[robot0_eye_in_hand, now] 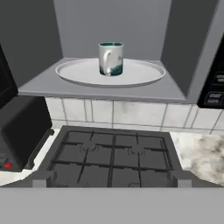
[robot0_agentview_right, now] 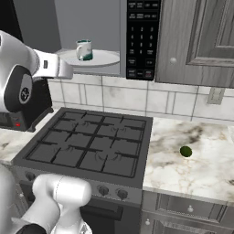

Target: Pick the mug from the counter and place it inside the microwave. Then close the microwave.

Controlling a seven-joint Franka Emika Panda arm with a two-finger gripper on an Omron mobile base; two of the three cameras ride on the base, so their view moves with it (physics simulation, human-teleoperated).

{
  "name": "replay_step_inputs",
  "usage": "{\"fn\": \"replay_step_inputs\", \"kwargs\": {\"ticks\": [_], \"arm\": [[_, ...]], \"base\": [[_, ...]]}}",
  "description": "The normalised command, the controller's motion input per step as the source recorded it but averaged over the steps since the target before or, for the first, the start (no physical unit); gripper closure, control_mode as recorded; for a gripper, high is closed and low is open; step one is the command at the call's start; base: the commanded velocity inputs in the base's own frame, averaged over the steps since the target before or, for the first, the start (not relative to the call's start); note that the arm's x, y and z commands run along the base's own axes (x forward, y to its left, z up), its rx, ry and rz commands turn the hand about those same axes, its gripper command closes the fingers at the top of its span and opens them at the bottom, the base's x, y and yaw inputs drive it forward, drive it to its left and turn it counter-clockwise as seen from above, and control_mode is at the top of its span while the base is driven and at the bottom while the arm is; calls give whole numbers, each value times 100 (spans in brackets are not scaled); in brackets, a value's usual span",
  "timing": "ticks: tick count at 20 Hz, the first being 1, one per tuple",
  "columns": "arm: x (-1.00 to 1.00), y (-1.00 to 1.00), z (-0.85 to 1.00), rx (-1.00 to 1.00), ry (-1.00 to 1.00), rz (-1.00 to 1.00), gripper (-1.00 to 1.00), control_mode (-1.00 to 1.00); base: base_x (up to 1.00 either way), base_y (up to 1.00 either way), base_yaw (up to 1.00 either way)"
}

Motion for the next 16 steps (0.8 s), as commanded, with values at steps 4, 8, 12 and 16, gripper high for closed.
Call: {"fn": "replay_step_inputs", "kwargs": {"ticks": [4, 8, 12, 16], "arm": [[-28, 0, 0, -2, -29, 0, -100, -100], [-29, 0, 3, -1, -22, -3, -100, -100], [-43, 0, 21, 0, -3, -9, -100, -100], [-50, 0, 21, 0, 0, -13, -100, -100]], "base": [[0, 0, 0], [0, 0, 0], [0, 0, 0], [0, 0, 0]]}}
